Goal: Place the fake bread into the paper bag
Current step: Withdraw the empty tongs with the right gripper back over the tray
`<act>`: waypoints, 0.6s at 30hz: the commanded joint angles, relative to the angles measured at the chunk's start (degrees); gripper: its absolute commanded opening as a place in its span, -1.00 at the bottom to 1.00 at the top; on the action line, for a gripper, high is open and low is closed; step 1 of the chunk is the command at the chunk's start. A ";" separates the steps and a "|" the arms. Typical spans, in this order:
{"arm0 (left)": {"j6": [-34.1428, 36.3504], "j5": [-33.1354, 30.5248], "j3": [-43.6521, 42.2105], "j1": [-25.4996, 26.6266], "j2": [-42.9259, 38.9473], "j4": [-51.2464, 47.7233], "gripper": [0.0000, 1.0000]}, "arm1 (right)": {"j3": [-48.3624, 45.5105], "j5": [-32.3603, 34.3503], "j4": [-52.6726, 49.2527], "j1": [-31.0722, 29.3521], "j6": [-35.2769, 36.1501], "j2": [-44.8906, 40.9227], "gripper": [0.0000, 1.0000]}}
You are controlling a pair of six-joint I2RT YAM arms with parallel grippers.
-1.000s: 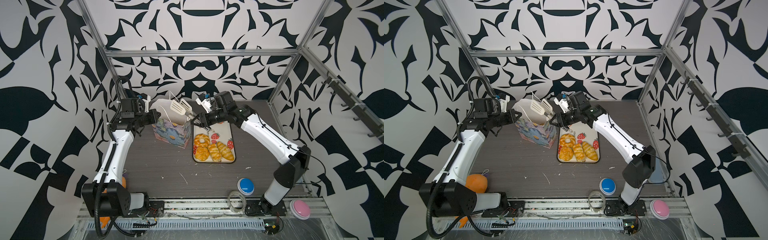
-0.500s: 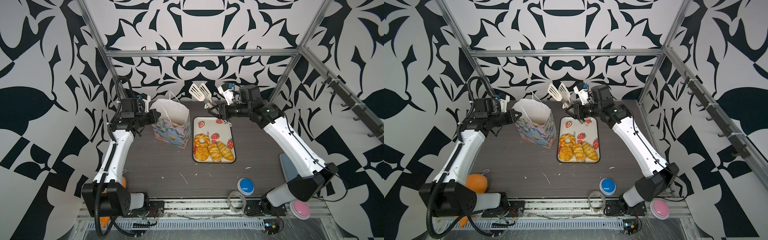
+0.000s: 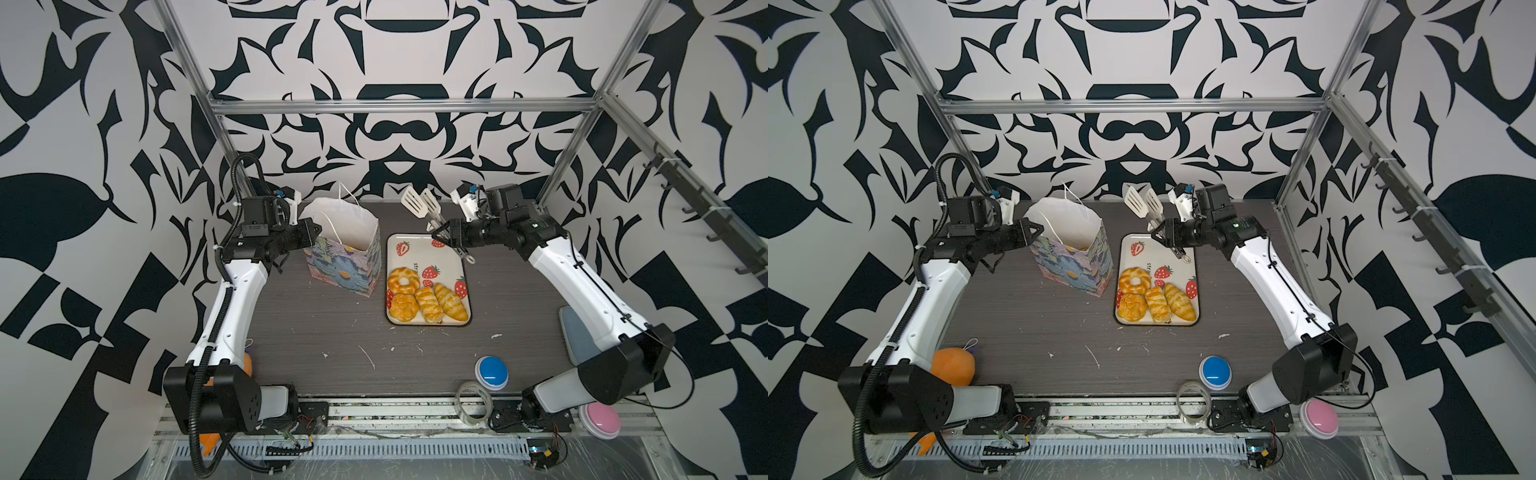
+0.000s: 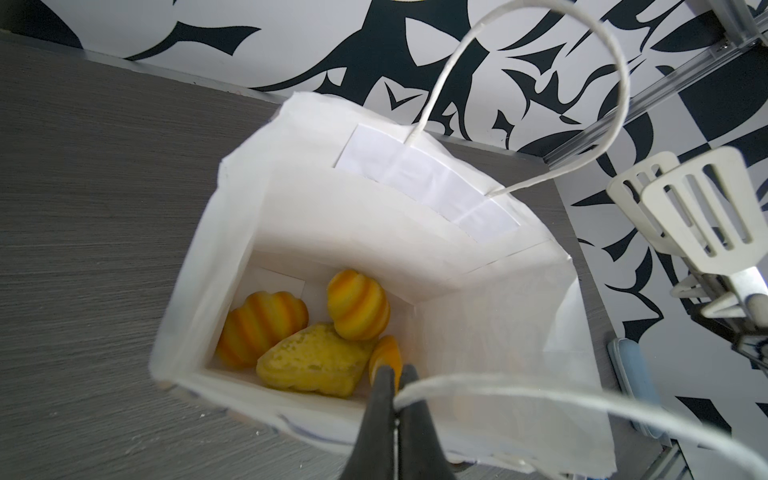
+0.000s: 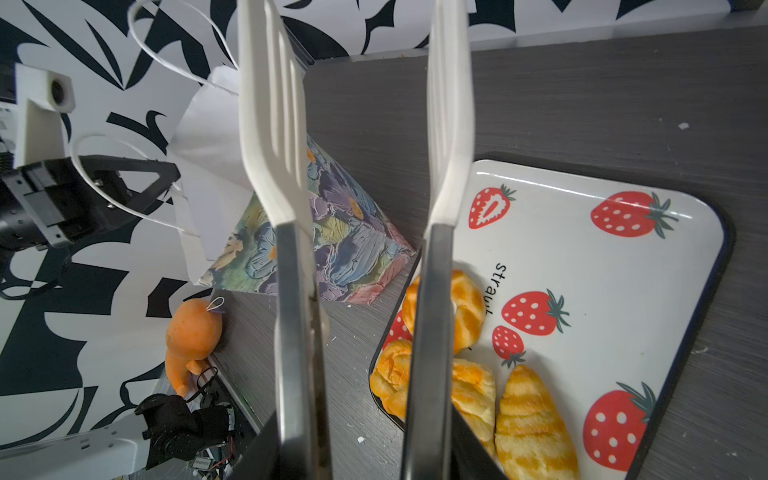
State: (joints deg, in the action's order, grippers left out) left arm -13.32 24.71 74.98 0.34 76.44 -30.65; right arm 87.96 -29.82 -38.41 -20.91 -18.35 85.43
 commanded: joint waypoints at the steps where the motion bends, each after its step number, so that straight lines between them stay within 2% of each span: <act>1: -0.22 0.95 -0.88 -0.16 -0.86 -0.02 -0.97 | -0.97 -1.47 2.28 0.33 -0.39 -2.81 -0.05; 18: -0.47 1.23 -0.97 -0.16 -0.78 0.07 -0.97 | -10.64 -1.91 5.63 0.87 -2.44 0.77 -0.07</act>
State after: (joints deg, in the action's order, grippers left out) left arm -13.50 24.88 74.96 0.34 76.44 -30.65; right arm 77.71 -30.35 -36.93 -20.32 -20.03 86.04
